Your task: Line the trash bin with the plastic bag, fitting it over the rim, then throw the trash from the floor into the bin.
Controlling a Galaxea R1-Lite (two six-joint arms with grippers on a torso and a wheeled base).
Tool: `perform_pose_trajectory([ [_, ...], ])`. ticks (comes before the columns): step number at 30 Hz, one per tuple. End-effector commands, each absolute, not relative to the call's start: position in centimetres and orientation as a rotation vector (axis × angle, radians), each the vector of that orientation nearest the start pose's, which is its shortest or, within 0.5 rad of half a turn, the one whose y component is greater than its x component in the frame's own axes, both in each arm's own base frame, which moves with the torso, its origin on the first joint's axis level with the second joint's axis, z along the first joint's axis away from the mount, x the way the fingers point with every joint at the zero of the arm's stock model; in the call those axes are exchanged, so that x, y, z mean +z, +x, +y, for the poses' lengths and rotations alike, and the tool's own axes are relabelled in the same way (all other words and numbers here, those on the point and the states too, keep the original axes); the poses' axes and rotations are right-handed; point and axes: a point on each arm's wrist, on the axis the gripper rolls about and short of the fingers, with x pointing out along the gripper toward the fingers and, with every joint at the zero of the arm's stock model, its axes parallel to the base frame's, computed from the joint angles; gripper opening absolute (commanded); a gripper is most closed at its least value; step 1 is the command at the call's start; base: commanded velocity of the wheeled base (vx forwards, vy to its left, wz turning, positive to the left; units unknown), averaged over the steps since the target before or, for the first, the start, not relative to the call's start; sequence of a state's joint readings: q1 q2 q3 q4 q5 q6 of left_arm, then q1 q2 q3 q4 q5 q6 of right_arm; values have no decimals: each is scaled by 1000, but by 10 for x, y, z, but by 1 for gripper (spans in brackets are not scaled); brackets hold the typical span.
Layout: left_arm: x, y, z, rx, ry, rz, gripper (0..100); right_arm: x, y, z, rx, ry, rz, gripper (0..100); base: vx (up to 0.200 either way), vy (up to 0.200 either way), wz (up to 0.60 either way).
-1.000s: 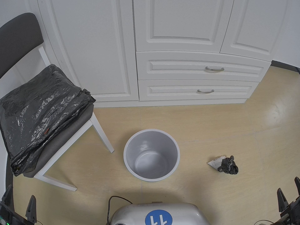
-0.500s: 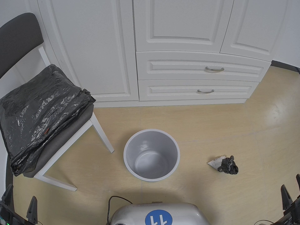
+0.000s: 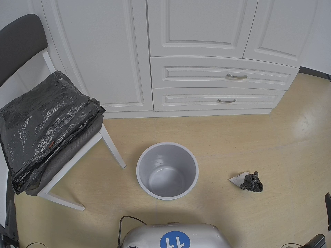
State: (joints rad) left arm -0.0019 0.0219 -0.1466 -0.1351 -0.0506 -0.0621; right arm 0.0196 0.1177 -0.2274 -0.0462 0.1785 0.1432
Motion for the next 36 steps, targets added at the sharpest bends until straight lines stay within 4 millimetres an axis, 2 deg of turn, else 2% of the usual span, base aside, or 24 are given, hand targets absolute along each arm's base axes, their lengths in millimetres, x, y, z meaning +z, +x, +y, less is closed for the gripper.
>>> perform_pose_trajectory([
  [1,180,-37,-1,-81,95,-239,100,181,16,5,244,74,14,100,0,0,0],
  [2,180,-37,-1,-81,95,-239,100,181,16,5,244,74,14,100,0,0,0],
  [3,189,-25,0,11,166,-147,100,191,30,6,234,61,19,100,0,0,0],
  [6,207,8,4,164,239,1,100,209,46,6,215,34,5,100,0,0,0],
  [7,209,12,4,181,246,15,100,211,48,5,210,32,3,100,0,0,0],
  [8,217,34,7,276,271,92,100,220,56,5,187,20,3,100,0,0,0],
  [12,219,79,20,466,285,226,100,229,70,6,169,-28,19,100,0,0,0],
  [13,219,79,20,466,285,226,100,229,70,6,169,-28,19,100,0,0,0],
  [14,219,98,37,570,305,268,100,232,76,7,163,-42,30,100,0,0,0],
  [15,219,107,48,602,332,270,100,232,79,7,157,-44,38,100,0,0,0],
  [17,219,112,63,601,366,238,100,231,82,8,150,-45,52,100,0,0,0],
  [21,216,97,74,489,379,189,100,227,83,9,147,-46,78,100,0,0,0],
  [22,214,81,75,412,372,167,100,224,85,9,151,-42,94,100,0,0,0],
  [25,205,68,77,346,335,203,100,220,92,11,165,-38,125,100,0,0,0],
  [29,198,72,88,315,375,264,100,215,100,16,205,-41,168,100,0,0,0],
  [36,185,85,106,216,316,312,100,208,115,19,211,-37,234,100,0,0,0],
])
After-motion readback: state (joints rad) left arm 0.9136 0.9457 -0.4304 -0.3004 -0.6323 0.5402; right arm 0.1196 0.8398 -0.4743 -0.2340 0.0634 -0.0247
